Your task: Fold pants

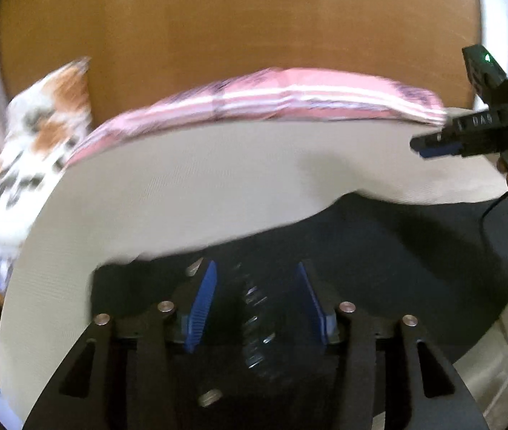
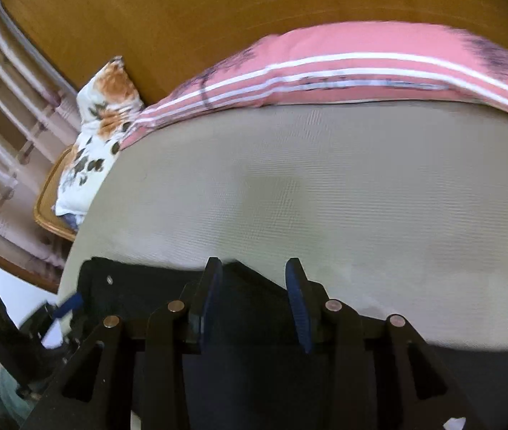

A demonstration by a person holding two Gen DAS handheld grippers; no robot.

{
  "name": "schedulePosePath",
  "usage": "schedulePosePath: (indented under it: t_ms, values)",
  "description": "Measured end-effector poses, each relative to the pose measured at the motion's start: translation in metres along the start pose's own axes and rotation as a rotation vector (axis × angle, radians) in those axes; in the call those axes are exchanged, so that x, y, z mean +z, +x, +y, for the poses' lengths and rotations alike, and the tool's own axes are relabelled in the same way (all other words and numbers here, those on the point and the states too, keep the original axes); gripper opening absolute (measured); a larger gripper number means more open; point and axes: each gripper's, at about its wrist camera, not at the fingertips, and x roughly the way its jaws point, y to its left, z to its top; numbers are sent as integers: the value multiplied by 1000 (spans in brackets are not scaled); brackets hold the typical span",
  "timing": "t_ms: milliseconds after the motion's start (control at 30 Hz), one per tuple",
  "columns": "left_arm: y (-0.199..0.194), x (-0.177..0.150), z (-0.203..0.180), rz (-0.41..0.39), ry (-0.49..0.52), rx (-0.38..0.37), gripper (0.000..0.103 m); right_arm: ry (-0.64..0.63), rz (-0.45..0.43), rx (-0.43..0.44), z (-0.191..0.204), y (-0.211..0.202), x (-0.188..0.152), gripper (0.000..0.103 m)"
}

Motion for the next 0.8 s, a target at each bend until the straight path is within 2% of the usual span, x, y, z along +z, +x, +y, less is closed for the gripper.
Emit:
schedulePosePath:
  t_ms: [200,367,500,600,733,800]
  values:
    - [42,34,-73,12,135,-166,51,111,19,-120,-61,-42,-47,35]
    - [84,48,-103,94,120,-266,51,195,47,-179,-102,-51,-81,35]
    - [115,53,-108,138,109,-237,51,224,53,-200,-119,-37,-91,35]
    - [137,54,-96,162,51,-178,51,240,25,-241,-131,-26,-90,33]
    - [154,51,-91,195,42,-144,51,263,-23,-233,-138,-22,-82,32]
    - [154,49,-89,177,36,-147,51,272,-25,-222,-140,-23,-80,32]
